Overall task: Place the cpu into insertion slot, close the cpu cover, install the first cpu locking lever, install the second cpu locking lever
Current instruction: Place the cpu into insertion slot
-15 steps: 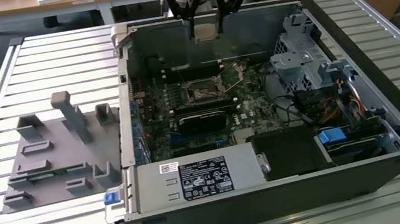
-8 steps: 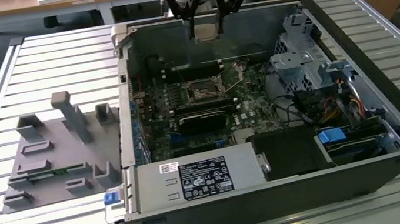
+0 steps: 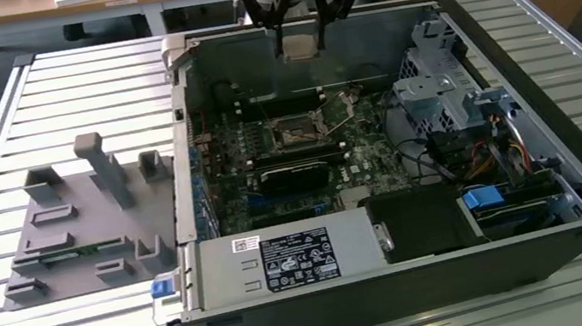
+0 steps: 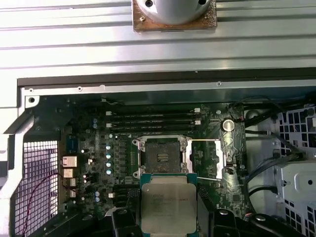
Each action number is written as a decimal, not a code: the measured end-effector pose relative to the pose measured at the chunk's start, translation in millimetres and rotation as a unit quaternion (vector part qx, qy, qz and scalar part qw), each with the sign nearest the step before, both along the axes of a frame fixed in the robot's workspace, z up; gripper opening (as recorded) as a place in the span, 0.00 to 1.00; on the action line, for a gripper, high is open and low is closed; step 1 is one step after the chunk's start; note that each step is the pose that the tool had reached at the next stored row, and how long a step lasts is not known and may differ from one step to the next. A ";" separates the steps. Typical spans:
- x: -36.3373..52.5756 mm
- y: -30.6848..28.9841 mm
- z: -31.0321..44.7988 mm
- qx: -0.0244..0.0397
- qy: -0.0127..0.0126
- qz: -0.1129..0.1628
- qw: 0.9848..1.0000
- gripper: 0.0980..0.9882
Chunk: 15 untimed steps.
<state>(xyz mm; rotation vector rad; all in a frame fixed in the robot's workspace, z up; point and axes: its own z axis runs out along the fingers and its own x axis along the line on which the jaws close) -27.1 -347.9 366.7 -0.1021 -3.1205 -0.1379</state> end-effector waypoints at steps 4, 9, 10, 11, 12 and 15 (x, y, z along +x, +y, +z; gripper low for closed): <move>0.0 0.0 -0.5 0.000 0.000 -0.022 1.000 0.50; 0.0 0.0 -1.0 0.000 0.000 -0.044 0.999 0.50; 0.0 0.0 -1.0 0.000 0.000 -0.048 0.999 0.50; 0.0 0.0 -1.1 0.000 0.000 -0.051 0.999 0.50; 0.0 0.0 -1.1 0.000 0.000 -0.055 0.998 0.50; 0.0 0.0 -1.3 0.000 0.000 -0.062 0.998 0.50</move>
